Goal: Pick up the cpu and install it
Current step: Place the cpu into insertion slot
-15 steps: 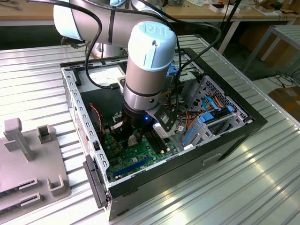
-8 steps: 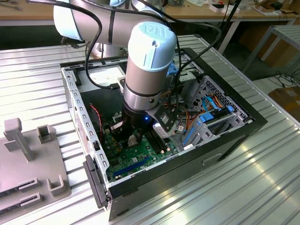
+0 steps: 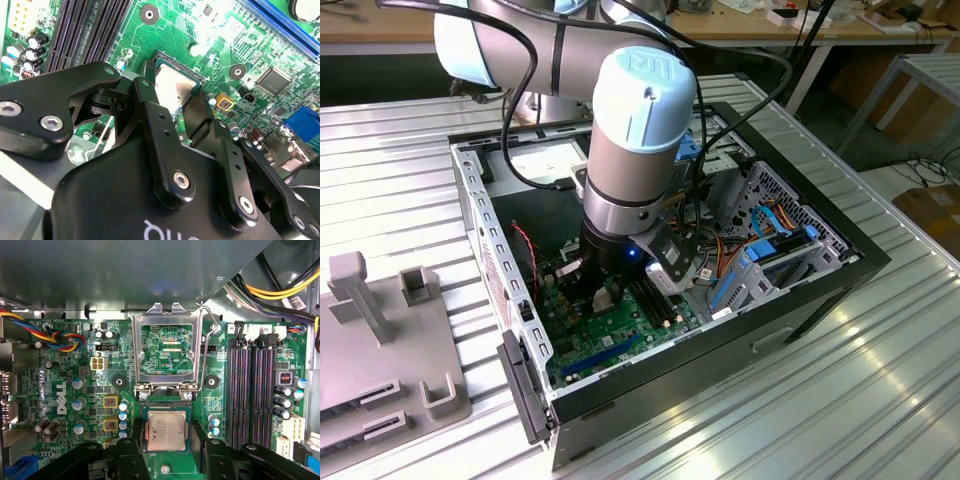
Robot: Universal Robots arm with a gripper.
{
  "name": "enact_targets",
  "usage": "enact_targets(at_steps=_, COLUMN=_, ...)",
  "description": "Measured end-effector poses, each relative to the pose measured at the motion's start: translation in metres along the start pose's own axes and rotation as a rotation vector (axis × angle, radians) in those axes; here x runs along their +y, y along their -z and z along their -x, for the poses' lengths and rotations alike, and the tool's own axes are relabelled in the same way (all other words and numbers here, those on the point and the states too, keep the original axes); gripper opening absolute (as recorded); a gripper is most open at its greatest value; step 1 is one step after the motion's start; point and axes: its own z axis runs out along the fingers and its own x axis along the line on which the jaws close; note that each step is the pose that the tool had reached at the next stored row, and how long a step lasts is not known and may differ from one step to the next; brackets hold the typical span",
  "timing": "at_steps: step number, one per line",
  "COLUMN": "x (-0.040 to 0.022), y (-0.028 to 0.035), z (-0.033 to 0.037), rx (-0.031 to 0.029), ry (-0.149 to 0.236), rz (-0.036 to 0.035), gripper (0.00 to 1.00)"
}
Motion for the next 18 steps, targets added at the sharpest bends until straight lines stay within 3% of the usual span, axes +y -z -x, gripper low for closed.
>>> enact_targets(at_steps=18, x=-0.0015, y=-0.0015, z=0.0, rx=0.0, ry=0.0, rz=0.0022, gripper=0.47)
